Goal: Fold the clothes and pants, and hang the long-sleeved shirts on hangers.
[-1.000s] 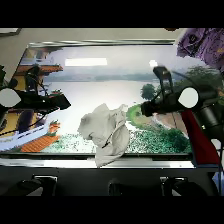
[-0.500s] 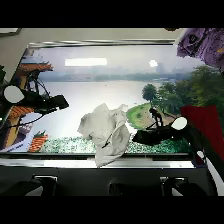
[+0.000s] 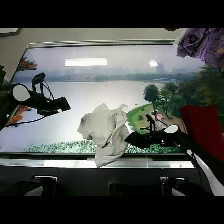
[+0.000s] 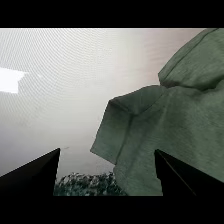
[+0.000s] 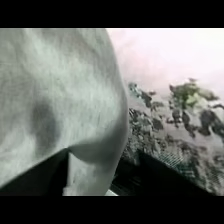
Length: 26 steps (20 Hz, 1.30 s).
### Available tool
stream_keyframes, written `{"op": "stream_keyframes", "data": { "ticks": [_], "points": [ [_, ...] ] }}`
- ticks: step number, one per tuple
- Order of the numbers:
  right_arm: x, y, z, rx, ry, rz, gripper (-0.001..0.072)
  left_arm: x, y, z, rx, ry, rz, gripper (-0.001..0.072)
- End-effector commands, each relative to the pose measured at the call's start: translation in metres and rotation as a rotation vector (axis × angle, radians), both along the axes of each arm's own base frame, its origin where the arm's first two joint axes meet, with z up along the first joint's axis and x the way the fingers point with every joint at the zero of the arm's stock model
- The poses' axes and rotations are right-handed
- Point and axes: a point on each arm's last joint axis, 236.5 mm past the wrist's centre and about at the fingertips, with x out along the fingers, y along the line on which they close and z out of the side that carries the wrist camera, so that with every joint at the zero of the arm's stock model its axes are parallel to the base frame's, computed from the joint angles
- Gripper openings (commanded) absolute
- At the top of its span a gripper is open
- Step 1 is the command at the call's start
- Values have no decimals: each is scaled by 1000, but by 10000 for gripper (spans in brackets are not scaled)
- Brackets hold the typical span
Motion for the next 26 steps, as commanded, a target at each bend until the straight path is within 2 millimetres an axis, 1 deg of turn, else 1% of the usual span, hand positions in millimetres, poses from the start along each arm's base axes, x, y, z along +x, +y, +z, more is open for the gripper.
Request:
{"op": "stream_keyframes", "data": {
  "ticks": [1,2,4,5,7,10,12,14,16,20,23,26],
  "points": [
    [-3,14,-13,-3,-8,24,185,-2,1,-1,3,10,-7,664],
    [0,17,-10,15,-11,11,28,-10,3,-1,8,43,-5,664],
    [8,15,-1,28,-40,-4,28,-16,16,-6,11,78,7,665],
    [10,16,5,30,-60,-4,28,-17,24,-13,-17,81,-7,665],
    [11,17,16,45,-78,-6,28,-14,30,-29,-182,60,15,665],
    [6,20,26,68,-68,3,29,-20,26,-55,-439,36,105,665],
    [3,21,27,75,-52,2,29,-31,17,-69,-519,29,98,665],
    [3,22,27,77,-47,2,29,-44,9,-85,-521,56,72,664],
    [1,22,28,81,-42,8,29,-50,-1,-95,-515,81,53,665],
    [-3,23,29,90,-31,17,30,-48,-17,-114,-484,99,29,664],
    [-5,24,30,94,-26,24,30,-49,-23,-129,-475,129,26,664],
    [-8,25,31,102,-17,34,30,-45,-27,-135,-485,133,46,656]
  ]
}}
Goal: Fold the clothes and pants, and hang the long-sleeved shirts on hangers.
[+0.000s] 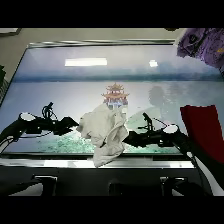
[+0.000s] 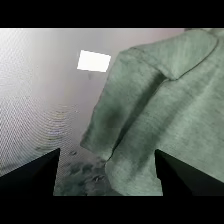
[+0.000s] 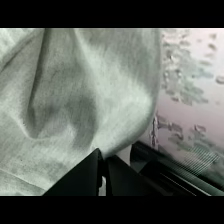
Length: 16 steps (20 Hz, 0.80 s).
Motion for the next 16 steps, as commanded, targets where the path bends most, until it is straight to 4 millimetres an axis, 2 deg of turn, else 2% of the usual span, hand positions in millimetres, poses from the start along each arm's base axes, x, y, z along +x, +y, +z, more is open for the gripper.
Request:
{"op": "stream_keyframes", "data": {
  "ticks": [1,2,3,7,9,10,11,13,15,16],
  "points": [
    [-4,2,2,9,7,15,30,4,-6,-10,1,7,11,600],
    [-4,2,2,10,8,17,30,2,-8,-12,0,14,6,481],
    [-4,2,3,11,7,17,30,1,-11,-14,-2,21,0,415],
    [1,1,12,12,-35,5,30,-9,-30,-28,9,49,-55,372],
    [5,0,20,12,-58,-17,30,-9,-38,-28,14,29,-90,21],
    [8,0,24,12,-76,-29,29,-1,-38,-21,13,5,-90,19],
    [12,-2,30,0,-109,-21,29,10,-37,-9,10,-31,-90,18],
    [27,-13,44,-92,-187,10,29,44,-24,37,18,-160,-88,17],
    [64,-36,77,-249,-341,18,28,80,6,98,95,-304,-63,17],
    [90,-49,107,-329,-441,-6,28,97,26,136,159,-389,-39,17]
  ]
}}
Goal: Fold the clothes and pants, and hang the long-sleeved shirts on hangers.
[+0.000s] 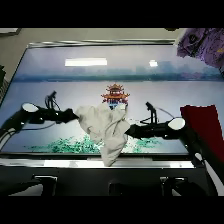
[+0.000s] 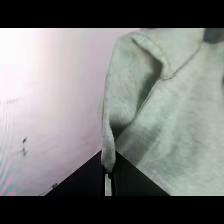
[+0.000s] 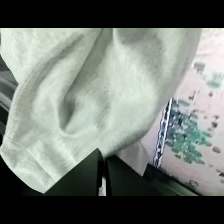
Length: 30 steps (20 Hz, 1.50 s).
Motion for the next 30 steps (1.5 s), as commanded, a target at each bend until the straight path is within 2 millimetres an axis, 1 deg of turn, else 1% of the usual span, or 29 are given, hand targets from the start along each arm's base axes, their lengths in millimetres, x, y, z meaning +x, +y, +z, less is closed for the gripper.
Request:
{"op": "stream_keyframes", "data": {
  "ticks": [1,2,3,4,5,6,7,9,10,11,12,13,16,17,18,19,20,21,22,23,24,25,26,27,28,30],
  "points": [
    [73,-48,82,-261,-303,-86,28,45,52,111,145,-249,60,17],
    [94,-60,122,-309,-412,-125,28,55,67,156,193,-352,77,17],
    [112,-71,171,-346,-538,-164,28,59,78,198,232,-448,89,17],
    [122,-81,218,-375,-659,-195,29,59,86,244,270,-549,103,17],
    [127,-91,268,-399,-779,-231,29,56,94,286,313,-646,119,17],
    [126,-100,312,-414,-878,-264,29,48,100,324,350,-729,140,17],
    [119,-111,355,-435,-971,-300,29,37,107,360,403,-810,168,17],
    [95,-129,422,-482,-1135,-339,29,8,125,414,501,-922,245,17],
    [79,-136,448,-484,-1197,-363,29,-6,134,431,532,-949,300,18],
    [64,-140,467,-469,-1242,-384,29,-21,140,444,549,-971,341,18],
    [49,-142,480,-452,-1274,-397,29,-37,141,456,552,-997,364,18],
    [34,-141,488,-420,-1294,-397,29,-51,138,465,552,-1026,369,18],
    [-5,-135,499,-347,-1308,-376,29,-90,131,488,544,-1094,389,18],
    [-15,-134,504,-316,-1318,-382,29,-102,129,495,537,-1115,400,18],
    [-20,-135,508,-295,-1318,-400,29,-110,128,500,530,-1131,409,18],
    [-19,-138,509,-284,-1308,-426,29,-116,127,503,518,-1137,419,18],
    [-12,-144,506,-300,-1289,-453,30,-116,126,502,509,-1129,422,18],
    [2,-147,498,-326,-1255,-468,30,-111,127,494,504,-1097,418,18],
    [25,-146,481,-363,-1205,-456,30,-102,128,481,506,-1055,404,18],
    [50,-140,458,-393,-1141,-426,30,-87,130,461,509,-990,386,18],
    [80,-129,428,-407,-1059,-387,29,-72,132,437,511,-918,367,18],
    [111,-110,389,-388,-962,-335,29,-53,135,406,511,-828,345,18],
    [138,-90,348,-358,-856,-283,29,-35,137,373,510,-741,325,18],
    [162,-69,302,-324,-739,-228,30,-17,140,335,506,-645,305,18],
    [182,-46,257,-280,-622,-169,30,-2,143,297,501,-550,288,18],
    [212,-12,179,-200,-432,-109,30,23,147,216,489,-361,254,18]
  ]
}}
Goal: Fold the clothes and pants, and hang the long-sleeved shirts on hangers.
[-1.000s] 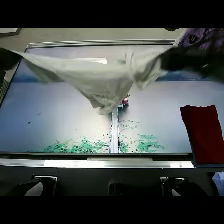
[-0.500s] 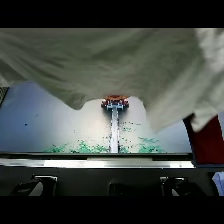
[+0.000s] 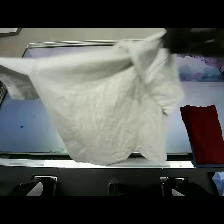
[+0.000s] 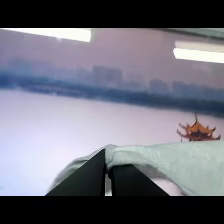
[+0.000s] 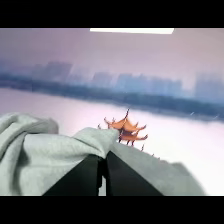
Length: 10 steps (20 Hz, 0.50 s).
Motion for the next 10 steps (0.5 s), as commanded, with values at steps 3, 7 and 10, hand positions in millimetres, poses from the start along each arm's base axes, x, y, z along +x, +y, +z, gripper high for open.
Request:
{"op": "stream_keyframes", "data": {
  "ticks": [3,7,10],
  "points": [
    [67,78,-197,208,449,110,30,55,9,-194,-85,406,23,19],
    [91,95,-264,315,550,64,30,84,5,-270,-163,506,39,19],
    [93,99,-281,351,594,49,98,96,-7,-291,-252,523,44,19]
  ]
}}
